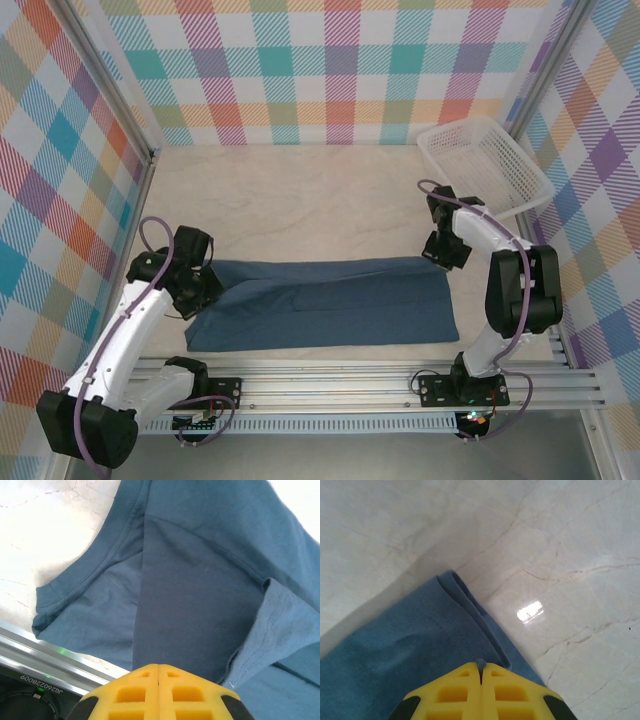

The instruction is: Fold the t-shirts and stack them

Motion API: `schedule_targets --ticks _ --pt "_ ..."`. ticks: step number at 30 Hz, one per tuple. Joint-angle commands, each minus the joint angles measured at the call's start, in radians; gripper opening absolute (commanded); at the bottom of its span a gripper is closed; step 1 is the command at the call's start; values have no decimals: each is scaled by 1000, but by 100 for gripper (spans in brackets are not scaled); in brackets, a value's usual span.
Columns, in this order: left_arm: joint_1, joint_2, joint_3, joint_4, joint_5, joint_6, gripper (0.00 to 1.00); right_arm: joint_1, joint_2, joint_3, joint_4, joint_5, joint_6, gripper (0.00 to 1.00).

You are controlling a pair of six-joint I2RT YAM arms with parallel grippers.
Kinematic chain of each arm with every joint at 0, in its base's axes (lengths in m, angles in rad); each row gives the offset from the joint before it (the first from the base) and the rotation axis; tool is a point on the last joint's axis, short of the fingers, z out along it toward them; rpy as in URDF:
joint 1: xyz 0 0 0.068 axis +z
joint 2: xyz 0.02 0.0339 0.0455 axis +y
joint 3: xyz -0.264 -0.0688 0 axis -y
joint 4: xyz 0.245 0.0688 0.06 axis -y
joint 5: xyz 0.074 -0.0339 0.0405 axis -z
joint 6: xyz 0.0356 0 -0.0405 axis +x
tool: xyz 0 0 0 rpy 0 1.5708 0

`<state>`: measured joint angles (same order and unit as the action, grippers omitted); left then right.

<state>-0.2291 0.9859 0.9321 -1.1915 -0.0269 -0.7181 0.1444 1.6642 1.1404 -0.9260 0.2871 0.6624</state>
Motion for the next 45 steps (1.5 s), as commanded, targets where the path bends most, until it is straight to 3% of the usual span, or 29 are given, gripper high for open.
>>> schedule_targets --ticks 1,7,12,22,36,45 --pt "-19 -32 1 -53 -22 -8 0 3 -52 -21 -44 18 26 0" --pt "-29 -53 30 -104 -56 -4 0 7 -74 -27 -80 43 34 0" --pt "-40 -65 17 -110 -14 -28 0 11 -75 -36 -85 43 39 0" --pt "-136 -119 -35 -144 0 -104 0 16 -34 -42 -102 60 49 0" --pt "-186 -75 -186 -68 -13 -116 0 34 34 -60 -115 47 58 0" --pt "-217 -57 -190 -68 -29 -135 0 35 50 -52 -128 67 55 0"
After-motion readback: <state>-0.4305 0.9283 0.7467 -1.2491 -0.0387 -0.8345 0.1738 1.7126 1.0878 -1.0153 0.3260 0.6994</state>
